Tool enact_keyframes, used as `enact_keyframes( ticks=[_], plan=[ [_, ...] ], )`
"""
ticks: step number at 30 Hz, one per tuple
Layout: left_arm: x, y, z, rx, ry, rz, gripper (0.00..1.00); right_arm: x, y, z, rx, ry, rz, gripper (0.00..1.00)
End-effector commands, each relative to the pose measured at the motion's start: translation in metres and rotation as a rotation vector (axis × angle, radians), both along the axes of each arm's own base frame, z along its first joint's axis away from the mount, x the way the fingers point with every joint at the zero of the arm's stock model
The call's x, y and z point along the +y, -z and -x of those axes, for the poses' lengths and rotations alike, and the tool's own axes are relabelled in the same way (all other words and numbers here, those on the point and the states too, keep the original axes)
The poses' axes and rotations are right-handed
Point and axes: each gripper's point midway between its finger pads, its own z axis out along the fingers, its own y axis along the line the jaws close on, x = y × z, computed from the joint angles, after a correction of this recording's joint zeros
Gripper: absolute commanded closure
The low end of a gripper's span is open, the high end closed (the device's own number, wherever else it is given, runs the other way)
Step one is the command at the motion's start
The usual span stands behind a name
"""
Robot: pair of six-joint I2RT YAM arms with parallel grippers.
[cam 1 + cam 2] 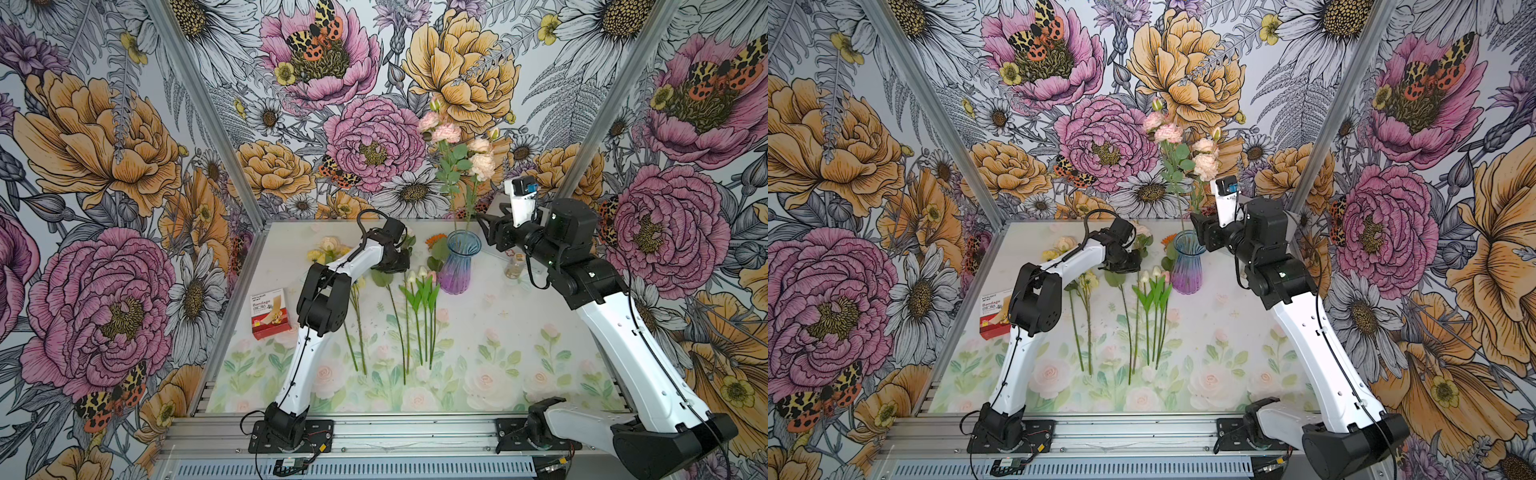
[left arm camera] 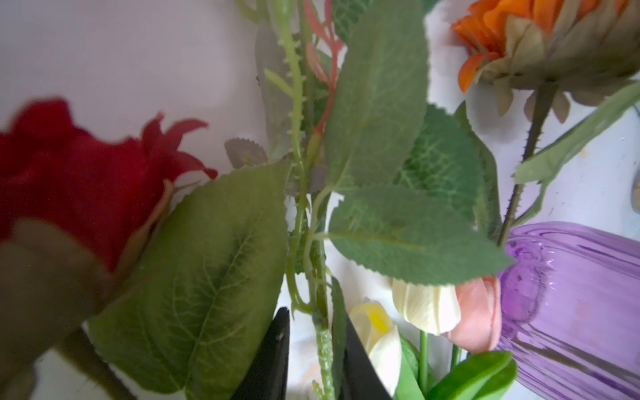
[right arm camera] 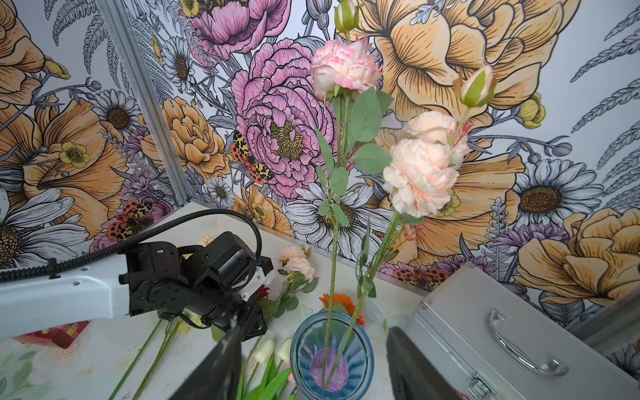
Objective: Place the pink flowers into the vase
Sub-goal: Pick up the flower at the center of the board.
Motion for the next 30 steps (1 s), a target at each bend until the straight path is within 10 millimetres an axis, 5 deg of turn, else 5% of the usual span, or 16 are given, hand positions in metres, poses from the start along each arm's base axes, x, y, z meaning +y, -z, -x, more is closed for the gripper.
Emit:
enact_keyframes(
  ticks=[1, 14, 30],
  plan=[
    [0.002, 0.006, -0.008, 0.003, -0.013, 0.002, 0.76, -0.004, -0.006, -0.003, -0.015, 0.018, -0.007, 0.33],
    [-0.003, 0.017, -0.006, 0.027, -0.005, 0.015, 0.73, -0.006, -0.001, -0.001, -0.003, 0.031, -0.012, 0.33],
    [-0.001, 0.0, -0.011, -0.008, -0.022, 0.012, 0.96, -0.007, 0.003, 0.0, 0.006, 0.034, -0.016, 0.33]
  ],
)
